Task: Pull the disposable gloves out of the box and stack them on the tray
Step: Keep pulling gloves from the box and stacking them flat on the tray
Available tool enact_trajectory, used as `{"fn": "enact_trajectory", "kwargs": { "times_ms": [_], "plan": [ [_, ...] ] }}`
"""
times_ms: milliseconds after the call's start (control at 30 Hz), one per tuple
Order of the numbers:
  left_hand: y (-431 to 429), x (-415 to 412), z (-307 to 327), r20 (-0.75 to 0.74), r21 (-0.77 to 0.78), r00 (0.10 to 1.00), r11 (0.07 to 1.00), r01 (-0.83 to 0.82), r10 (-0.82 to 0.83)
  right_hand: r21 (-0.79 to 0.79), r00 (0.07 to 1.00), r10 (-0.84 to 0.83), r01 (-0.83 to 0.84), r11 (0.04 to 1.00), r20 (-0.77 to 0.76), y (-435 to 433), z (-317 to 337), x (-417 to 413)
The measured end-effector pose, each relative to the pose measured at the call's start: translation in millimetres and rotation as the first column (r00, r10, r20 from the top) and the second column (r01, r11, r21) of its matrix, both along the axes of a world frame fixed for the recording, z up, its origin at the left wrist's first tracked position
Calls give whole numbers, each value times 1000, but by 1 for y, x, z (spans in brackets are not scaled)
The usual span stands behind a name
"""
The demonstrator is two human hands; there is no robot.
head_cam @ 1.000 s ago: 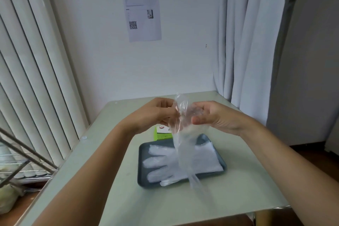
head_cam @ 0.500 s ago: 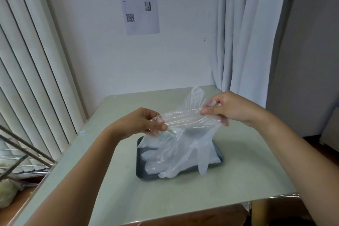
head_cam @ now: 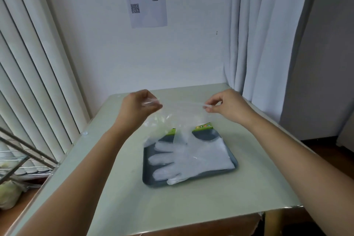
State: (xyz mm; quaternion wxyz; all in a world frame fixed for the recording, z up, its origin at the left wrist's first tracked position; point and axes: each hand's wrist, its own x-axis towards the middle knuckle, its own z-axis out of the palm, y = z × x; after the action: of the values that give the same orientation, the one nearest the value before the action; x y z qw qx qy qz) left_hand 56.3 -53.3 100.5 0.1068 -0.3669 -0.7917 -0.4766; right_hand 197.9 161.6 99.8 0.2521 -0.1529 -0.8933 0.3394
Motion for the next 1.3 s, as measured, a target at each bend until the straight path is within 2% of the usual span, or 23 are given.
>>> {"fn": "enact_trajectory", "kwargs": {
  "times_ms": [67, 133, 233, 333, 367, 467, 500, 533, 600, 700, 800, 1000, 1167, 1300],
  "plan": [
    [-3, 1, 1, -90, 72, 996, 997, -3, 9, -158, 994, 27, -44, 987, -107, 2, -3, -12],
    [-6, 5, -4, -221, 76, 975, 996, 36, -19, -316, 983, 65, -118, 942, -174, 7, -9, -18],
    [-7, 10, -24, -468, -27, 876, 993, 117, -116, -465, 978, 96, -174, 868, -188, 18, -27, -19],
    [-1, 10, -58, -539, -121, 813, 976, 183, -220, -627, 987, 50, -138, 767, -156, 26, -50, -18],
    [2, 11, -69, -533, -150, 810, 969, 194, -245, -716, 988, 39, -136, 684, -150, 27, -55, -17],
    [11, 14, -102, -493, -245, 816, 948, 202, -301, -932, 994, 26, -112, 346, -110, 25, -64, -9],
    [14, 14, -111, -479, -281, 816, 937, 206, -323, -958, 996, 31, -84, 273, -79, 27, -67, -6],
    [15, 14, -118, -464, -319, 817, 925, 206, -342, -967, 998, 50, -44, 250, -33, 29, -71, -4],
    [18, 11, -130, -435, -376, 819, 902, 211, -373, -950, 991, 99, 53, 307, 87, 34, -78, -1],
    [19, 5, -138, -362, -430, 832, 867, 251, -421, -881, 977, 85, 136, 453, 194, 32, -85, 0],
    [21, 2, -141, -327, -469, 824, 837, 283, -462, -797, 978, 30, 151, 585, 207, 22, -88, 1],
    [19, 2, -142, -246, -485, 836, 809, 332, -491, -605, 973, -60, 186, 774, 223, 12, -102, -4],
    [12, 5, -133, -184, -488, 873, 813, 317, -452, -573, 978, -99, 190, 797, 186, 7, -101, 1],
    [11, 10, -123, -135, -571, 880, 761, 307, -456, -529, 963, -122, 236, 815, 242, 10, -106, 3]
  ]
}}
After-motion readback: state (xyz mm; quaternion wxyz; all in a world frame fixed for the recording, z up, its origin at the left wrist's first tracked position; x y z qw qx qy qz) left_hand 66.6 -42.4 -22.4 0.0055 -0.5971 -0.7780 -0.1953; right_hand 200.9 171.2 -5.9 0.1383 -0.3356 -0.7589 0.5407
